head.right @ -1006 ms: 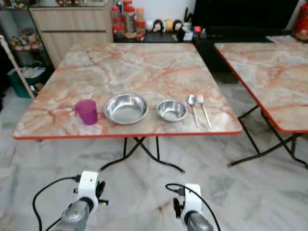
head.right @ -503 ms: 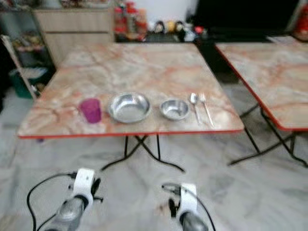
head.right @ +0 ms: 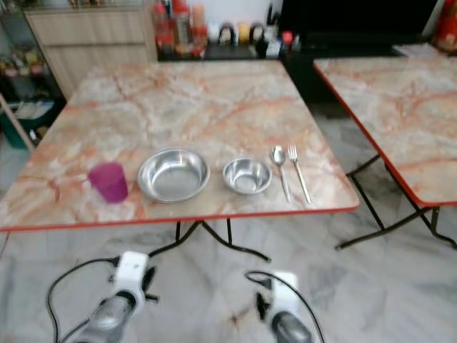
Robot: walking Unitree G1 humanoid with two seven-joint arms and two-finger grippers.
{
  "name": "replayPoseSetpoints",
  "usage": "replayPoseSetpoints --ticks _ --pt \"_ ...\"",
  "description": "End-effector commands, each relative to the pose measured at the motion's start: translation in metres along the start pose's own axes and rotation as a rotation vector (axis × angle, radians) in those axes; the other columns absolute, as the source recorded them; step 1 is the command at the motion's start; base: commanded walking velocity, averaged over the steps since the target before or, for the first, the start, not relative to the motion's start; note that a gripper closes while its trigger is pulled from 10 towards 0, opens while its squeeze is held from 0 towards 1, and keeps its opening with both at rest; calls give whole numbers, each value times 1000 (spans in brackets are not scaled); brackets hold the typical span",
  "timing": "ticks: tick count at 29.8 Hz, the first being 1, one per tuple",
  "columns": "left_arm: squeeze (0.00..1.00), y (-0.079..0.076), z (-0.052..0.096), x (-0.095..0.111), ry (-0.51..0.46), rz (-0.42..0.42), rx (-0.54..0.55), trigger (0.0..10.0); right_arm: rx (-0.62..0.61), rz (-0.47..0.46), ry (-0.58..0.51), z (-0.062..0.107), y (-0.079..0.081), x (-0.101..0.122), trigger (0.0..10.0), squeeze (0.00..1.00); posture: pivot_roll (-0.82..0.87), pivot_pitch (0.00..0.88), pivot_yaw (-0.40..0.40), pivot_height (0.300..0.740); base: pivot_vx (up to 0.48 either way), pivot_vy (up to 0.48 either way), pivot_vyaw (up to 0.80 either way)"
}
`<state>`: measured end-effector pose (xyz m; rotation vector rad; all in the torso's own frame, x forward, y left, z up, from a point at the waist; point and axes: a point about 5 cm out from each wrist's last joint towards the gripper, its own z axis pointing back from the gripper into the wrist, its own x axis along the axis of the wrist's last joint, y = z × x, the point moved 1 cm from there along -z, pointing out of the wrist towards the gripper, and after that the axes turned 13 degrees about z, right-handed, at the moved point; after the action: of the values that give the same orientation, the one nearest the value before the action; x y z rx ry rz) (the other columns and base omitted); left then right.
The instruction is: Setting the table
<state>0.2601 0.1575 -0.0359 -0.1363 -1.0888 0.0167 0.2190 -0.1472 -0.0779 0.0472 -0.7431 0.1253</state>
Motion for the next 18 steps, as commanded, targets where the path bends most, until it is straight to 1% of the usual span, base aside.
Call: replayPoseSetpoints --ticks 1,4,6,7,10,11,13,15,16,18 --pt "0 -7 0 -2 5 13 -16 10000 -30 1 19 3 -11 -7 10000 0 59 0 5 740 285 0 0" --pt "0 -6 1 -4 11 14 -8 10000 -28 5 21 3 -11 -7 10000 0 61 0 2 740 277 0 0" --pt "0 -2 2 -6 13 19 6 10000 -28 6 22 3 -12 -8 10000 0 61 0 2 740 0 0 0" --pt "0 7 6 -10 19 34 49 10000 -28 9 25 3 -12 -8 10000 0 64 0 1 740 0 0 0" --pt "0 20 12 -18 39 35 114 10000 -28 12 28 3 -12 -9 10000 0 71 0 -1 740 0 0 0" --pt "0 32 20 -24 34 67 175 10000 -29 12 28 3 -13 -9 10000 0 71 0 -1 740 0 0 0" --pt "0 45 28 -27 2 127 247 10000 -29 15 30 4 -13 -10 10000 0 75 0 -3 740 0 0 0" --pt "0 60 38 -25 -64 120 327 10000 -29 17 31 4 -14 -10 10000 0 81 0 -5 740 0 0 0" --pt "0 60 38 -25 -64 120 327 10000 -29 17 31 4 -14 -10 10000 0 81 0 -5 740 0 0 0" --pt "0 75 50 -18 -163 148 391 10000 -27 22 32 4 -15 -10 10000 0 96 0 -13 740 0 0 0"
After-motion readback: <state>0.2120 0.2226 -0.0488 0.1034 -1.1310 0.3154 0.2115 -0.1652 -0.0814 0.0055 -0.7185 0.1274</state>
